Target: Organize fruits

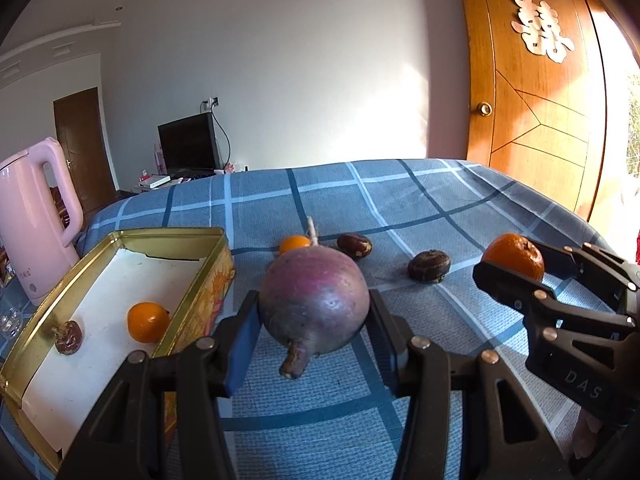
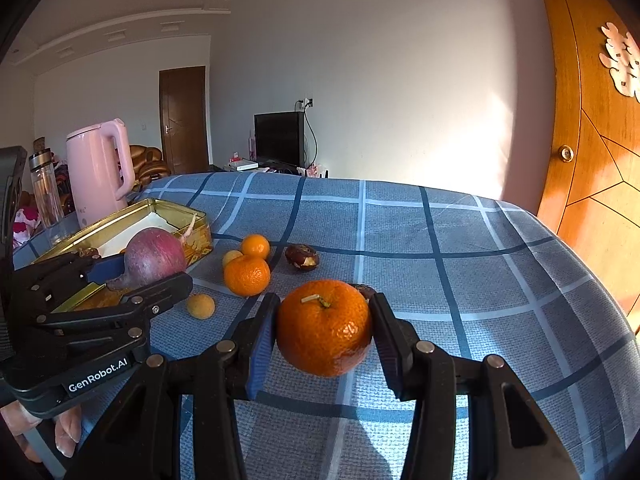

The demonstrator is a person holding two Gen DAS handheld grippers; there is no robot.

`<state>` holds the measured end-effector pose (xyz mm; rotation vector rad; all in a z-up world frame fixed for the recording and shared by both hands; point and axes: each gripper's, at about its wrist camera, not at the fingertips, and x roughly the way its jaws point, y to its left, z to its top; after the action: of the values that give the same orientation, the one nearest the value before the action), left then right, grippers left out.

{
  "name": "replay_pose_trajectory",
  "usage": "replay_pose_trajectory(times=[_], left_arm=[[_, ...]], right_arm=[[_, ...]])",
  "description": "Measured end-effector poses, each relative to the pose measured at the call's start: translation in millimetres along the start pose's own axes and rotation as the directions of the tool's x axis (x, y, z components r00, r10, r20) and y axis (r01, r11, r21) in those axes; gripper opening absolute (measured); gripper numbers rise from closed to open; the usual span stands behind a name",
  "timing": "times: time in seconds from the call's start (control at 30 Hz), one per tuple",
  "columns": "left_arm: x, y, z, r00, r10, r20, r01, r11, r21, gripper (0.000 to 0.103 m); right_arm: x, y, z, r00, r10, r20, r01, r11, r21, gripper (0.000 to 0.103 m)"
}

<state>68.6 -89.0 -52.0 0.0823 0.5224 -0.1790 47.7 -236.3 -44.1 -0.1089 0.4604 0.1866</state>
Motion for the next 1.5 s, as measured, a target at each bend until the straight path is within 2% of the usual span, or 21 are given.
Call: replay_pose_trajectory(times=[0.87,1.5], left_arm=[[-17,-9,-1,0.995,0.037,0.091,-0.041,0.998,0.037,0.053],[-34,-13,-3,0.981,0.069,0.182,-0.078,0.996,0.046,0.053]], right_arm=[[-22,0,-2,0.994,-0.002,0.111,0.002,1.0,-0.005,0.048],[-32,-2,-4,0.986,-0.004,0.169,0.004,1.0,0.003,0.048]])
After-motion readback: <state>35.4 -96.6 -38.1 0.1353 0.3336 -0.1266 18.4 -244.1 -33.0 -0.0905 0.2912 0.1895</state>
